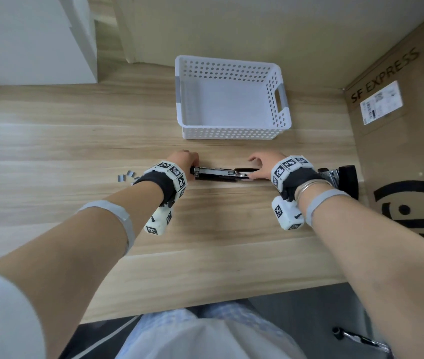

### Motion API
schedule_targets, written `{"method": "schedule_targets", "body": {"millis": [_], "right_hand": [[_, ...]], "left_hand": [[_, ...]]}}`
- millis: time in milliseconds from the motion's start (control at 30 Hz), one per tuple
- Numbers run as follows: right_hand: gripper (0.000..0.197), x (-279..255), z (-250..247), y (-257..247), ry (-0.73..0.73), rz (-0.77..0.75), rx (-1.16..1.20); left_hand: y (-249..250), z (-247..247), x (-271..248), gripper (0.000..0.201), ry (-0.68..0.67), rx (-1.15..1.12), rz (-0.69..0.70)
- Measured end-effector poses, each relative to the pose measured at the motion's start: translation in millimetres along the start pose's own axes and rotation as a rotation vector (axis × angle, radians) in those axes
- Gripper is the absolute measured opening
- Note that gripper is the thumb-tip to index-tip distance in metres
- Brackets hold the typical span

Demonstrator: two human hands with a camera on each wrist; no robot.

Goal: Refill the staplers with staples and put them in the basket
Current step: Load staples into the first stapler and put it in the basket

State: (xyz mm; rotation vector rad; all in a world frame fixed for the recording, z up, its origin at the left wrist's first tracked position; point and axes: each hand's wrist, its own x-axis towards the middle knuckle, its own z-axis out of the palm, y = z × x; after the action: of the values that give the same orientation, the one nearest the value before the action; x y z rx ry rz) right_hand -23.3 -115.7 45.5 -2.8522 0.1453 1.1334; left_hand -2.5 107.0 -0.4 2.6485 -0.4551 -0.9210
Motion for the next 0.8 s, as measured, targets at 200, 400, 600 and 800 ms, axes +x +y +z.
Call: {"method": "schedule_targets", "body": {"millis": [200, 400, 600, 800], "right_hand": [[0.063, -2.6, -10.5, 13.5, -0.134, -0.004, -0.118], [0.028, -28.0, -41.5, -30.4, 0.120, -0.248, -0.093], [0.028, -11.5, -9.7, -102.8, 0.141, -0.375, -0.176], [0.033, 7.5, 15.9, -118.2, 0.155, -0.347, -0.251]], "left_hand": [[3.5, -7.4, 1.0, 0.038, -0.040, 0.013, -0.006], [2.8, -6.8, -0.4, 0.039, -0.025, 0.001, -0.019], [4.3, -4.7, 1.1, 0.038, -0.015, 0.059, -0.046], [5.1, 0.2, -0.4, 0.034, 0.030, 0.090, -0.061]]}}
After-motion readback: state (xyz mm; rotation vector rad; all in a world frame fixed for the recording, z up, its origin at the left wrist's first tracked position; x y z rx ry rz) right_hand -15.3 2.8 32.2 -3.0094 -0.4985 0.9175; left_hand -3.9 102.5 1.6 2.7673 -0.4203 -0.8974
